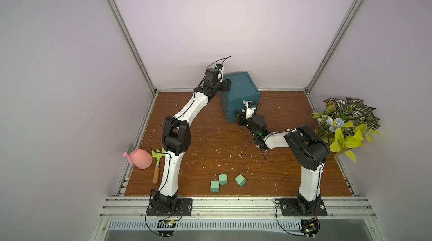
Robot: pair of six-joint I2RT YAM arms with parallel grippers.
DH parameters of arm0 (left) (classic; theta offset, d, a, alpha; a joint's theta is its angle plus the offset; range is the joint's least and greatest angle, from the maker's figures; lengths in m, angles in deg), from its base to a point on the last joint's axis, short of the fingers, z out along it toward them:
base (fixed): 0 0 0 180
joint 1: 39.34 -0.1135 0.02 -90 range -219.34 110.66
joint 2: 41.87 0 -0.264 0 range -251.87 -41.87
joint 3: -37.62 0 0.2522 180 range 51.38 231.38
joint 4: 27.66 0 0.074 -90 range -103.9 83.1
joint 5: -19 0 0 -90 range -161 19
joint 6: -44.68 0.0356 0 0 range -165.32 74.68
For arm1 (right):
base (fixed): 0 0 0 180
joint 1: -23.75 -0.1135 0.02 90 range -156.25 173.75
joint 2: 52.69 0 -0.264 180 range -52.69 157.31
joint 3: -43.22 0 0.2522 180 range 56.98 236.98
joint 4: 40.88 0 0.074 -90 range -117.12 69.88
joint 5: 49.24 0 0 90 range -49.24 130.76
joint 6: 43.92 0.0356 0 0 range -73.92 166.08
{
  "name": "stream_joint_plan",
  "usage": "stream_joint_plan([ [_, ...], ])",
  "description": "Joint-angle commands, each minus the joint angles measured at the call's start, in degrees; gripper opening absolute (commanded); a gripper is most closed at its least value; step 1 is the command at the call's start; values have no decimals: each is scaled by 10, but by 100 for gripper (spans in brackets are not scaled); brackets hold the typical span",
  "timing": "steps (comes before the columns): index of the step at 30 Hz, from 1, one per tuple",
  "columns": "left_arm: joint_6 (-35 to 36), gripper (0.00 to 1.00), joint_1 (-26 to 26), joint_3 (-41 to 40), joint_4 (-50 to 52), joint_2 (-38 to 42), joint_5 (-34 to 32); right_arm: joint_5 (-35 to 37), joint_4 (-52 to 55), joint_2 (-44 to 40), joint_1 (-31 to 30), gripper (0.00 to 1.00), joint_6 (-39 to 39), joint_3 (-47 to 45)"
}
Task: Place the plugs into the drawer by color
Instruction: Close the drawer in the storage box, then open the drawer in the storage box.
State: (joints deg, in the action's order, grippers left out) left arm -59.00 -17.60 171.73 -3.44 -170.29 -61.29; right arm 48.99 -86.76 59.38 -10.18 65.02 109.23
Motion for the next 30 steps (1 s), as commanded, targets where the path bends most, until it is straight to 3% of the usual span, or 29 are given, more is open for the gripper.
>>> stream_joint_plan([
  [1,4,71,15,-18,56,-12,7,-52,-25,4,-4,66,16,26],
  [7,-43,75,2,-11,54,23,2,-69,-61,-66,-2,66,61,-54],
  [13,-86,76,-9,-20,72,59,5,-88,-135,-98,8,66,162,-145],
  [18,-105,75,-7,-66,61,82,28,-108,-183,-73,25,65,225,-173],
  [22,-108,76,-6,-97,56,98,30,-137,-227,-32,47,59,282,-171],
  [30,-111,75,-6,-124,48,103,40,-144,-193,24,64,46,329,-122],
])
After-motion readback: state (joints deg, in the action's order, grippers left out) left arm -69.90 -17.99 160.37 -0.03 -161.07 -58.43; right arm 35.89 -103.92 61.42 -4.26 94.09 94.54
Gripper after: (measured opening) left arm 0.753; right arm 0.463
